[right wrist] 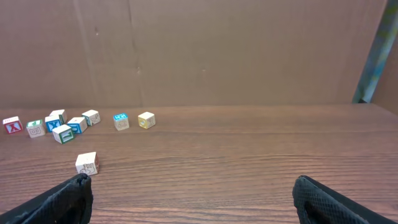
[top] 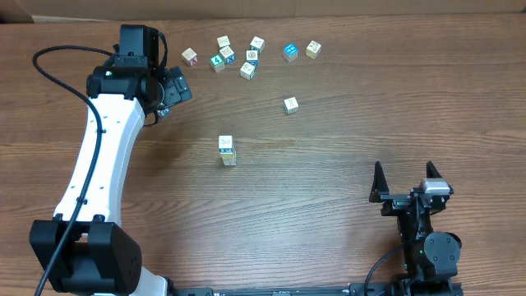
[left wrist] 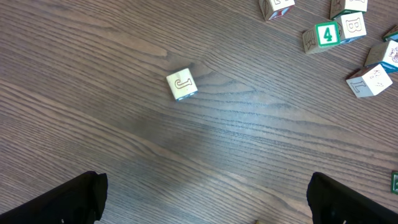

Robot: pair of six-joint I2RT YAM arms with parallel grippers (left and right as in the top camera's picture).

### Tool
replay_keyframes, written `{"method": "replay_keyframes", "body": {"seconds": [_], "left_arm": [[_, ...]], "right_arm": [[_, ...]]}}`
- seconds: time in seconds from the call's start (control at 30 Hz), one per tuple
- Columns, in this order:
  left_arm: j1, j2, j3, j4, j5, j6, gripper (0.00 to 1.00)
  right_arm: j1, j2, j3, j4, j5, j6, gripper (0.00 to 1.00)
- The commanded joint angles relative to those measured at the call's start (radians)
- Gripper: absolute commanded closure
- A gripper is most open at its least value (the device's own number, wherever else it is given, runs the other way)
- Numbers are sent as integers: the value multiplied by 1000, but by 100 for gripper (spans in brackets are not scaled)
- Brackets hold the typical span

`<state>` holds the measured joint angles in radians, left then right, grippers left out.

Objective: Form a tower

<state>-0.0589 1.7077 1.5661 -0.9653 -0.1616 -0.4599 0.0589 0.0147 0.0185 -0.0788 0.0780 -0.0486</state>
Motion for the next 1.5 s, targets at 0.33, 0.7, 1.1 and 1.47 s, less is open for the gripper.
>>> {"method": "replay_keyframes", "body": {"seconds": [0.33,0.7,1.1,1.47], "left_arm": [[-8,21,11,-2,-3,19,0],[-9,31,11,-2,-3,19,0],[-35,32,7,168,-3,19,0],[-105,33,7,742,-3,19,1]], "right_arm": [[-3,-12,-11,2,-5,-2,0],[-3,-12,-11,2,-5,-2,0],[-3,-12,-11,2,-5,-2,0],[-3,-12,-11,2,-5,-2,0]]}}
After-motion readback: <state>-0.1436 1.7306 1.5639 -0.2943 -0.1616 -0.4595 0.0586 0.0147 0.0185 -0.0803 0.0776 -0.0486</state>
